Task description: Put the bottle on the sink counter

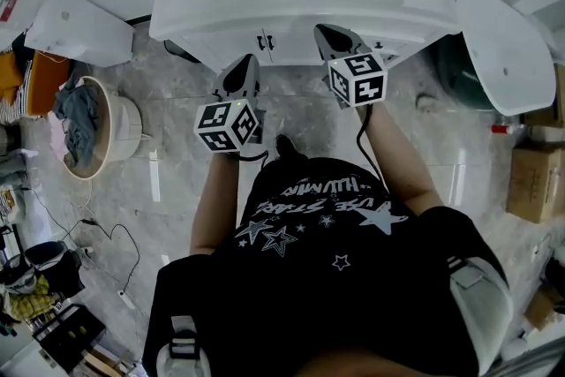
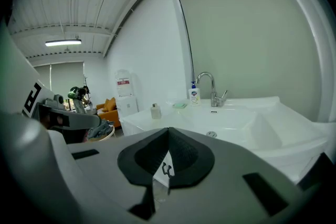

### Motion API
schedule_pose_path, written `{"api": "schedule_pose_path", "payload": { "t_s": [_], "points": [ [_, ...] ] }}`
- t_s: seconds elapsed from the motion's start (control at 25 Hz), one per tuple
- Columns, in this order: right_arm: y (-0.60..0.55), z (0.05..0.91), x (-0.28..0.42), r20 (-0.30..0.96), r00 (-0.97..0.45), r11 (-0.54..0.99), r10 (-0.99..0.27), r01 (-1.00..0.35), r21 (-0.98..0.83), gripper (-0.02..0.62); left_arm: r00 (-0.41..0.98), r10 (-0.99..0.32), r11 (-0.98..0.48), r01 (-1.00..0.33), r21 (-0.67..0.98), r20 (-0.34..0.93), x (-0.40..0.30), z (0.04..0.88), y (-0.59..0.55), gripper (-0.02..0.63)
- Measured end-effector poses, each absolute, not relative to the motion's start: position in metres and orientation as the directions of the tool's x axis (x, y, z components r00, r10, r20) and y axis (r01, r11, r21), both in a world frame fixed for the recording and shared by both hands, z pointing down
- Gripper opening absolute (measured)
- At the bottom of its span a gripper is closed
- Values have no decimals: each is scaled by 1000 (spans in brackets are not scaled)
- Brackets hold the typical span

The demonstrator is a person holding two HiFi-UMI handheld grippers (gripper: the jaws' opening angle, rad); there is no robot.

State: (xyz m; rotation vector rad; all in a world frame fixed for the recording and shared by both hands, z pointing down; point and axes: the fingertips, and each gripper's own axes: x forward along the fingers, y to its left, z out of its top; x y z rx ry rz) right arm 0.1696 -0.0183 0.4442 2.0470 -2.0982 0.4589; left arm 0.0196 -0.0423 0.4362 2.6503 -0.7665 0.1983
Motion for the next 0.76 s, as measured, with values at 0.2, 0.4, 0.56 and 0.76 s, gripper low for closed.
{"api": "schedule_pose_path", "payload": {
  "t_s": [0.2, 0.4, 0.56, 0.76],
  "points": [
    [30, 440, 180, 327, -36, 3, -944, -995, -100, 6, 846, -476, -791, -531, 304, 239, 34, 435, -2, 8],
    [74, 434, 183, 317, -35, 4, -948, -995, -99, 6, 851, -469, -801, -523, 291, 237, 42, 430, 40, 8],
    [108, 434, 178, 316, -46, 17, -948, -995, -94, 6, 852, -469, -802, -521, 291, 231, 42, 429, 73, 8],
    [145, 435, 174, 314, -56, 27, -948, -995, -96, 6, 849, -472, -800, -525, 290, 235, 39, 432, 109, 8]
  ]
}}
